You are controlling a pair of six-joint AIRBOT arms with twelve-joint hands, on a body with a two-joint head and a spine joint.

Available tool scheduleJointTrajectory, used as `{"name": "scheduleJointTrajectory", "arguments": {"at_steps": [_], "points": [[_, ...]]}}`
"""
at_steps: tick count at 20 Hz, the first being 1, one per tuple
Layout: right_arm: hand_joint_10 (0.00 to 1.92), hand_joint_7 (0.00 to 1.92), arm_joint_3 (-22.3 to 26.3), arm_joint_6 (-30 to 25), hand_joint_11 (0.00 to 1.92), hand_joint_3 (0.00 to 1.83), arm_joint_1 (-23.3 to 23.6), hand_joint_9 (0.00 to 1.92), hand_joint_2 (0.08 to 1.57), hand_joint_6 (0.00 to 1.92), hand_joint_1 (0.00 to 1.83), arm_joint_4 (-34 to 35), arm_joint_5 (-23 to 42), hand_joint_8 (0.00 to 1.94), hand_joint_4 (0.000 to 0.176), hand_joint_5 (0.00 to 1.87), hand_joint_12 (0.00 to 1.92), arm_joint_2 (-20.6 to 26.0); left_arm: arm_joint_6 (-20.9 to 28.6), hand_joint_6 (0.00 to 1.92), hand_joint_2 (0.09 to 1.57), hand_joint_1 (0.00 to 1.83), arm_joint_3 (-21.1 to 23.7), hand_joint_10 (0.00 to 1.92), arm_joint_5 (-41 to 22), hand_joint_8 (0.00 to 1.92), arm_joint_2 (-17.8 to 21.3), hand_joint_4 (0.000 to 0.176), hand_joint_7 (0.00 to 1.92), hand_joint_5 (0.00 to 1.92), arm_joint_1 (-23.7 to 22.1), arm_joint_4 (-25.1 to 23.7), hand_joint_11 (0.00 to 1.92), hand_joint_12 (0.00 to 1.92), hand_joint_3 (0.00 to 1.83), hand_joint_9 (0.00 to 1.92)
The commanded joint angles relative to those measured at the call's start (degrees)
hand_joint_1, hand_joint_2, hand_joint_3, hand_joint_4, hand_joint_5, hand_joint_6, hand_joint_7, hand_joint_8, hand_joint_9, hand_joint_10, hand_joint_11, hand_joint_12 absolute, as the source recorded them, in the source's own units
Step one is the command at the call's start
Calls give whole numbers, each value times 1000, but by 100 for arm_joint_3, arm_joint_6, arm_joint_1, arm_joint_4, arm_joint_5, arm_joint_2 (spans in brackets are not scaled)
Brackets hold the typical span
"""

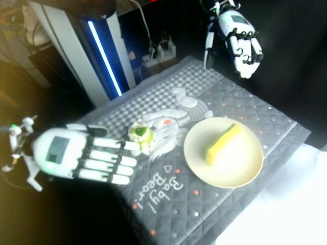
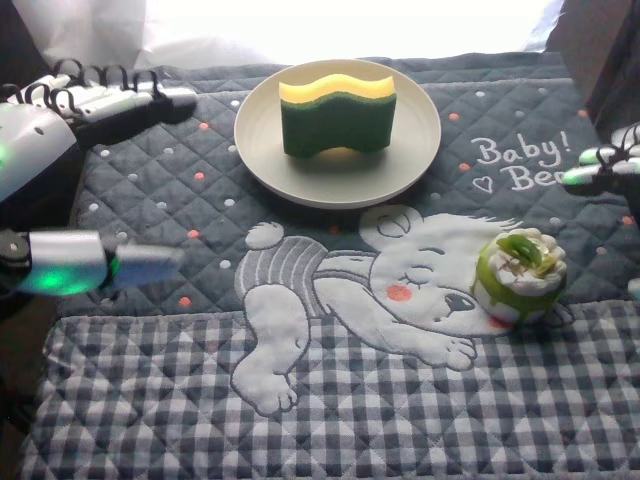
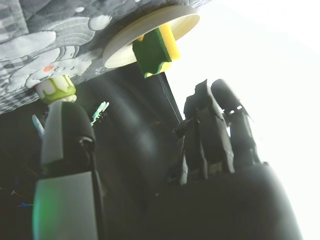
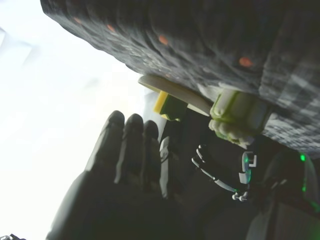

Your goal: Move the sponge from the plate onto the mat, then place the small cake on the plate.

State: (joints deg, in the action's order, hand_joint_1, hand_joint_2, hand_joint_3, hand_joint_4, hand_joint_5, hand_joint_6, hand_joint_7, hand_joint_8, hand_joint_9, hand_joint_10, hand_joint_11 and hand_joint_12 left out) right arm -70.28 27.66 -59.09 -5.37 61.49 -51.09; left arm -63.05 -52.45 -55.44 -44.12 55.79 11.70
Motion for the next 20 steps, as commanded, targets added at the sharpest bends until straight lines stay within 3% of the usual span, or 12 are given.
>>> {"name": "scheduleJointTrajectory", "arguments": {"at_steps": [1,4,5,7,8,9,12,15,16,17,18,20], "points": [[27,338,-28,-18,80,4,89,435,1179,2,762,151,645,3,67,423,1158,15,-53,1,1040,480,-44,12,-633,3,-41,127,235,296,-110,-19,0,651,6,205],[2,302,17,-27,82,0,259,393,1144,0,779,-75,684,0,53,371,1122,36,-206,0,1006,521,-454,3,-145,3,-492,136,240,227,-758,-109,0,671,0,211],[0,276,33,-27,53,0,316,365,1112,0,729,-137,751,0,73,317,1106,50,-207,0,990,472,-652,2,95,1,-688,124,234,218,-1053,-170,0,741,0,212],[2,146,70,-27,1,0,385,214,1011,0,682,-182,1006,1,61,214,932,81,-307,0,975,609,-1092,2,771,3,-1134,139,176,166,-1692,-316,0,576,0,158],[5,82,74,-27,0,0,442,128,1000,1,675,-183,1152,4,74,161,738,87,-557,7,949,718,-1470,11,1486,10,-1539,117,274,243,-2256,-414,0,566,0,220],[3,60,72,-27,0,0,469,82,992,0,734,-190,1196,1,96,129,586,87,-716,6,941,705,-1646,16,1771,13,-1743,124,341,270,-2512,-424,0,606,0,271],[0,0,21,-27,0,1,622,0,1023,2,784,-323,1234,0,115,96,269,25,-991,0,896,765,-2513,1,2755,0,-2599,78,521,389,-3060,-354,176,849,0,535],[5,51,-38,-27,0,3,643,49,1005,0,765,-337,1231,0,132,118,383,-58,-991,0,880,891,-3008,5,3187,0,-3042,55,586,446,-3251,-325,309,797,1,619],[6,33,-52,-27,0,5,643,23,1026,1,786,-337,1225,2,144,110,315,-73,-995,0,863,843,-3168,5,3332,0,-3176,65,603,453,-3303,-326,378,773,0,663],[7,41,-62,-27,0,2,643,36,1031,1,785,-337,1221,2,142,117,361,-86,-1036,5,854,835,-3377,13,3509,6,-3347,65,622,469,-3365,-325,407,775,0,693],[8,47,-63,-27,0,2,643,44,1034,5,798,-337,1220,4,123,130,373,-90,-1140,1,846,906,-3477,23,3599,4,-3437,38,710,523,-3401,-258,457,883,0,803],[10,82,-74,-27,0,0,643,95,1031,2,827,-337,1219,3,114,144,539,-117,-1916,4,867,952,-3723,45,3899,16,-3651,29,864,601,-3501,279,452,1169,1,942]]}}
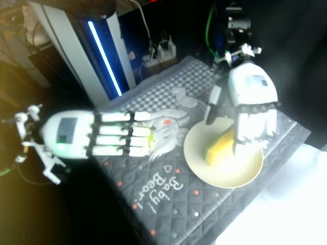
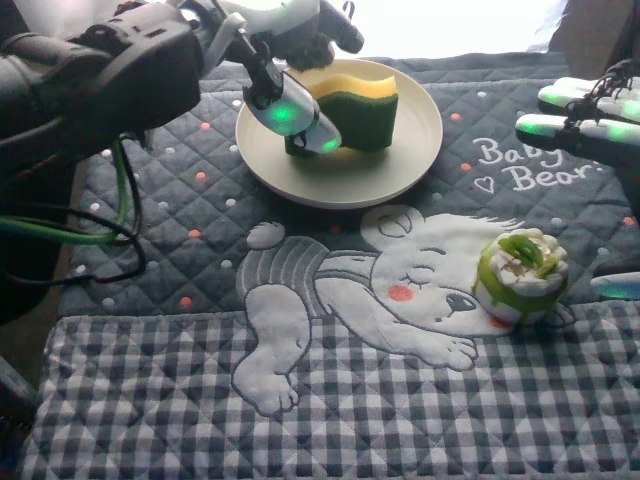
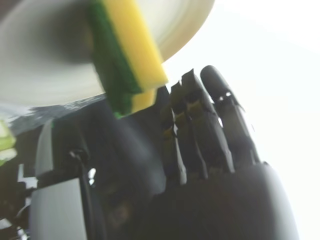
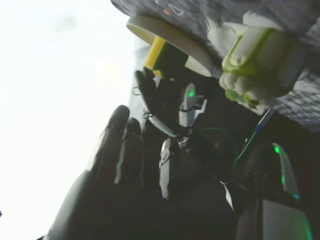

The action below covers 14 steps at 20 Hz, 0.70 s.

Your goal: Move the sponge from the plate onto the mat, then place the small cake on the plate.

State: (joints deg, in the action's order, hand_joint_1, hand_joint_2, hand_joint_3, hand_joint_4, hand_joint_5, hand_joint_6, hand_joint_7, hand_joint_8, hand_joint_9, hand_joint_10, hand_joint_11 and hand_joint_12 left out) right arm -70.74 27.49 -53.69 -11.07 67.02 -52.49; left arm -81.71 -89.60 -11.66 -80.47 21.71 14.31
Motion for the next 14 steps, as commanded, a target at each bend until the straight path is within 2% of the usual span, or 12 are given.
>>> {"name": "scheduleJointTrajectory", "arguments": {"at_steps": [1,3,4,5,6,7,8,9,11,12,13,14], "points": [[9,88,-35,-9,0,0,103,99,1026,5,842,233,666,3,109,158,564,13,-144,16,879,962,-84,28,-422,13,-70,36,873,646,-98,110,396,1173,5,911],[4,100,-50,-9,0,0,103,104,1013,4,853,232,657,2,109,187,532,-11,-150,10,942,1024,-275,35,-321,9,-206,0,967,798,-83,208,523,1107,2,1009],[5,111,-52,-9,0,0,102,117,1013,4,840,230,653,3,115,199,576,-19,-149,617,1033,1226,-326,379,-298,618,-253,0,1086,1023,-71,219,796,1460,4,1207],[5,119,-51,-10,0,1,102,126,1020,3,833,226,649,3,115,209,614,-19,-149,563,1069,1271,-318,489,-335,965,-261,0,1083,1072,-65,247,862,1390,0,1222],[2,124,-50,-22,0,2,101,124,1028,5,873,226,645,2,92,234,589,-19,-150,558,1076,1276,-197,529,-456,1051,-186,0,1063,1100,-62,240,915,1240,0,1206],[4,117,-50,-36,0,3,100,107,1040,2,877,225,633,3,85,237,528,-18,-151,582,1096,1275,-35,613,-584,1143,-65,0,1025,1074,-77,168,904,1209,0,1163],[2,118,-47,-49,0,4,99,101,1055,1,861,223,615,2,64,243,464,-18,-151,619,1116,1268,127,860,-681,1222,69,0,987,1029,-106,76,886,1311,0,1093],[2,115,-38,-73,0,3,98,92,1063,0,847,221,591,0,54,243,415,-16,-152,655,1119,1267,517,929,-936,1227,406,0,985,1009,-171,-140,865,1317,1,1062],[4,126,-18,-78,0,1,97,107,1064,2,844,221,571,1,61,260,465,-15,-152,511,1068,1281,1193,732,-1335,1029,999,0,1087,1128,-228,-496,866,1215,0,1119],[5,116,-2,-99,0,1,97,92,1069,1,842,221,569,2,69,264,429,0,-153,682,1072,1267,1676,594,-1630,948,1420,0,1112,1056,-213,-834,860,1101,6,1153],[4,129,6,-112,0,3,96,89,1076,6,881,221,569,6,47,286,410,12,-153,600,1060,1277,2052,438,-1855,902,1787,0,1145,1099,-141,-1028,842,1163,0,1241],[4,129,13,-120,0,3,96,89,1076,6,881,221,569,6,47,286,410,22,-153,600,1060,1277,2435,438,-2069,902,2111,0,1145,1099,-12,-1214,842,1163,0,1241]]}}
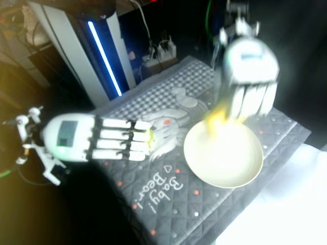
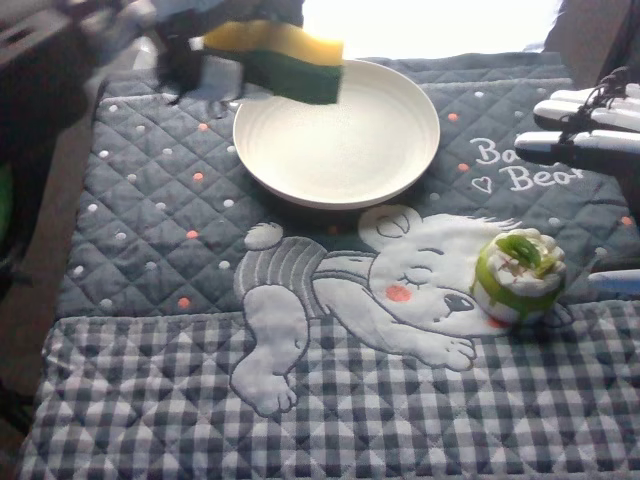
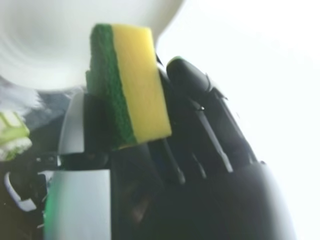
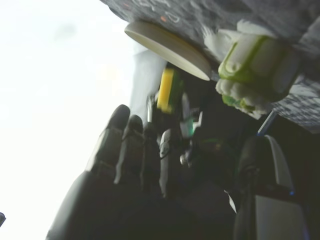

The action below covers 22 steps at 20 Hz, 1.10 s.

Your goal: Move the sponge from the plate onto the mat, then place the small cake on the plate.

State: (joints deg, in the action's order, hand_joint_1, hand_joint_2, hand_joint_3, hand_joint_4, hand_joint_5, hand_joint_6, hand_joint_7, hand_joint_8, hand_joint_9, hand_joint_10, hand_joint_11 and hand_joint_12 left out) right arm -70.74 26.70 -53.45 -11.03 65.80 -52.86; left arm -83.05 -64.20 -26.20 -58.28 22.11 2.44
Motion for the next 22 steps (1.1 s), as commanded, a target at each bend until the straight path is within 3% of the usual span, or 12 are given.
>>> {"name": "scheduleJointTrajectory", "arguments": {"at_steps": [1,3,5,7,10,11,12,14,18,19,20,22], "points": [[5,138,15,-46,0,1,72,100,1073,4,874,217,691,5,52,295,437,64,-20,372,1049,1287,113,611,-758,975,99,0,1129,1194,56,-119,876,1317,3,1223],[0,166,15,-63,0,2,72,125,1079,0,810,217,692,0,52,301,532,70,38,208,1034,1296,800,681,-1196,889,749,0,1175,1277,651,-251,1023,1321,0,1246],[5,171,12,-63,0,1,73,95,1084,0,787,221,692,0,57,287,422,69,299,294,991,1213,1088,1789,-1521,1514,965,0,990,1346,1099,-244,1185,1884,0,1148],[7,179,12,-63,0,0,73,128,1081,1,697,254,694,1,87,284,552,68,872,530,1049,1371,1159,1098,-1868,816,1012,0,1094,1098,1629,-150,1020,1200,6,1109],[2,176,-46,-63,0,1,125,150,1082,0,622,278,691,0,114,278,676,-7,1282,207,1074,1285,1084,1076,-2002,1156,870,0,1038,1237,2128,184,1097,1430,2,1171],[3,164,-77,-63,0,1,156,100,1085,0,640,318,691,0,117,277,546,-58,1282,256,1061,1288,1038,917,-1987,1066,763,0,1084,1224,2258,341,1058,1333,3,1180],[6,198,-142,-63,0,0,283,116,1073,1,607,348,693,4,143,287,549,-176,1284,742,1064,1190,963,536,-1998,517,603,0,987,1089,2401,558,792,1270,12,1040],[19,245,-172,-63,30,0,393,244,1061,4,638,295,693,8,142,299,728,-243,1284,68,960,919,927,254,-2011,77,541,0,799,751,2430,634,410,1148,0,759],[0,203,-216,-63,61,0,498,240,1012,0,648,243,632,0,124,248,646,-366,1285,0,843,730,985,1,-2198,0,580,8,491,457,2454,652,64,1115,0,510],[1,203,-235,-67,70,4,501,262,967,0,652,230,525,0,122,217,743,-403,1285,1,849,706,1034,3,-2299,0,617,29,450,443,2480,652,12,1223,0,485],[4,177,-248,-85,36,0,501,257,959,2,657,199,447,3,142,189,844,-423,1285,0,853,678,1073,0,-2398,0,651,33,425,435,2503,653,2,1250,2,472],[1,200,-326,-264,8,0,501,278,927,0,700,54,166,0,147,166,1003,-513,1285,2,835,720,1197,5,-2761,2,779,0,421,449,2593,706,27,1131,0,466]]}}
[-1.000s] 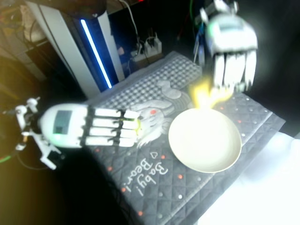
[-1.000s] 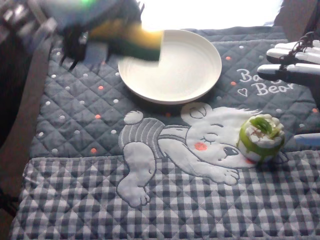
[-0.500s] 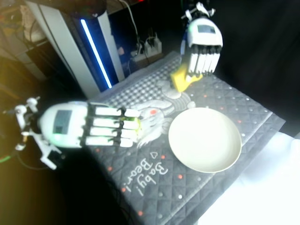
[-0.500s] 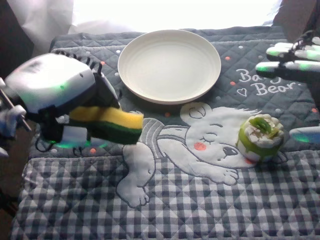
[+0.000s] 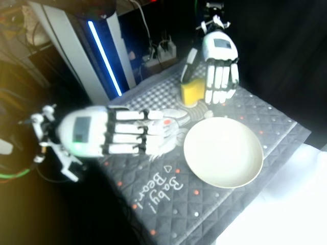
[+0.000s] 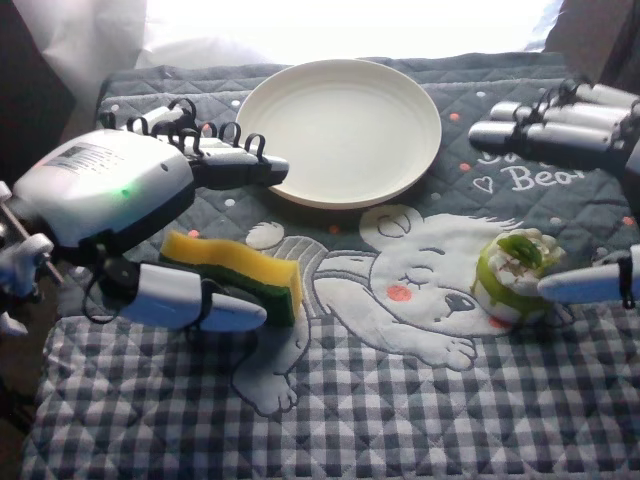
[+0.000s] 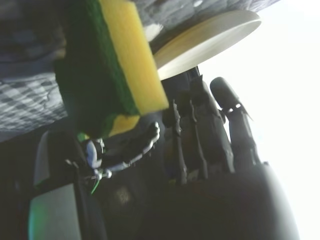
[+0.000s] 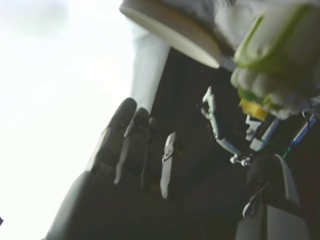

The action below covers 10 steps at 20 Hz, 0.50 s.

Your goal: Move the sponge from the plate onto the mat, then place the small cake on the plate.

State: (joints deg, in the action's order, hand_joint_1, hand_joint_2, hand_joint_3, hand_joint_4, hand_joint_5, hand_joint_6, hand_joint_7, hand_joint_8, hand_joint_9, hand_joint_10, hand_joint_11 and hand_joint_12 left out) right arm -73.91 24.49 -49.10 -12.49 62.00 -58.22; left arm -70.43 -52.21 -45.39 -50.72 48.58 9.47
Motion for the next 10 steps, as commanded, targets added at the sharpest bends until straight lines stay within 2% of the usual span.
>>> {"name": "scheduleJointTrajectory", "arguments": {"at_steps": [1,2,3,4,5,8,9,10], "points": [[0,159,-62,-84,1,0,65,250,915,0,683,179,432,0,154,133,1035,-40,24,2,824,771,23,9,-991,8,47,0,438,453,-2,86,30,1115,0,478],[0,114,-128,-120,34,0,65,249,884,0,748,159,279,0,107,149,1130,-117,24,0,849,774,42,2,-1229,2,61,0,407,432,74,251,5,1072,3,441],[0,97,-197,-173,68,0,66,238,850,3,855,133,160,0,128,161,1159,-197,24,0,881,804,43,0,-1399,0,61,0,383,414,149,396,0,1079,9,415],[0,113,-261,-258,55,0,68,224,812,2,946,77,66,1,127,185,1117,-271,25,0,889,833,44,0,-1519,0,61,0,363,412,199,498,0,1084,9,402],[13,128,-318,-376,142,0,89,295,800,0,949,-30,-43,1,139,200,1078,-350,26,0,898,824,55,1,-1634,0,63,0,348,404,236,565,0,1194,4,403],[11,193,-342,-431,201,0,119,360,779,2,1053,-286,-257,2,151,317,998,-436,46,9,890,840,121,15,-1904,13,105,0,406,470,333,645,0,1195,0,447],[13,219,-342,-431,201,3,125,394,814,5,1159,-337,-329,3,140,394,1016,-437,73,7,885,843,135,24,-1985,18,112,0,452,499,375,671,21,1237,0,487],[20,276,-350,-431,245,3,126,454,841,5,1215,-380,-399,6,119,455,1022,-436,156,7,886,820,140,24,-2069,17,124,0,459,507,442,696,20,1242,0,492]]}}
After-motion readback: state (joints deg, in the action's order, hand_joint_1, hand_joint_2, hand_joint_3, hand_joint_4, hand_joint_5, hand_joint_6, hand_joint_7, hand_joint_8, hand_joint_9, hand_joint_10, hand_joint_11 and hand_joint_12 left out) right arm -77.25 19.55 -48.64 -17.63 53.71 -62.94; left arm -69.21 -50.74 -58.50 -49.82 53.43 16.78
